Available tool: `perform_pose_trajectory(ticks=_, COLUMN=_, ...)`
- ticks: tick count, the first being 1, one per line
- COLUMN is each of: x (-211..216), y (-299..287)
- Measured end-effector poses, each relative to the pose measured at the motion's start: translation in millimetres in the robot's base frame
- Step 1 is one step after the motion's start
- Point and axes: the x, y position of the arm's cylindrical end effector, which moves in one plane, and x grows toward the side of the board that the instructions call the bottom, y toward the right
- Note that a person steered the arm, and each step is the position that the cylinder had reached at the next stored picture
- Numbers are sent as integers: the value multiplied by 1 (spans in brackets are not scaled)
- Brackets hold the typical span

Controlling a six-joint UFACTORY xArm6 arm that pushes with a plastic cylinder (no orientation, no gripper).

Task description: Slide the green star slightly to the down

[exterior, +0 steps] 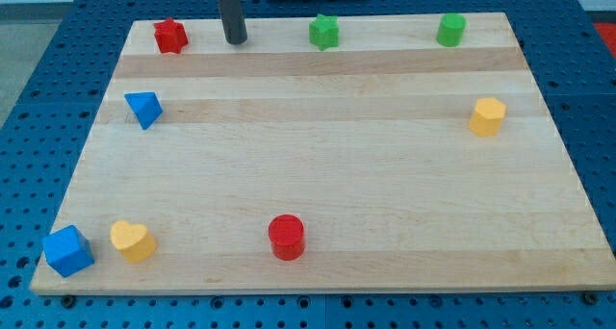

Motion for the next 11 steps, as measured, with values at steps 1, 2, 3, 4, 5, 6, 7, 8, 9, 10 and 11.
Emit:
perform_pose_trajectory(ticks=1, x=-16, y=13)
perform_pose_trajectory(ticks=2, x=-17, y=43)
perform_pose_trajectory(ticks=3, x=-17, y=81)
perform_pose_trajectory(ticks=4, x=-17, y=101)
perform_pose_trajectory(ticks=5, x=-18, y=101)
perform_pose_trajectory(ticks=6, x=-21, y=121)
perform_pose_trajectory(ticks=7, x=-17, y=160)
perform_pose_trajectory(ticks=8, x=-14, y=170)
perform_pose_trajectory(ticks=9, x=-6, y=160)
perform_pose_trajectory(ticks=10, x=10, y=138)
perform_pose_trajectory(ticks=11, x=48, y=137)
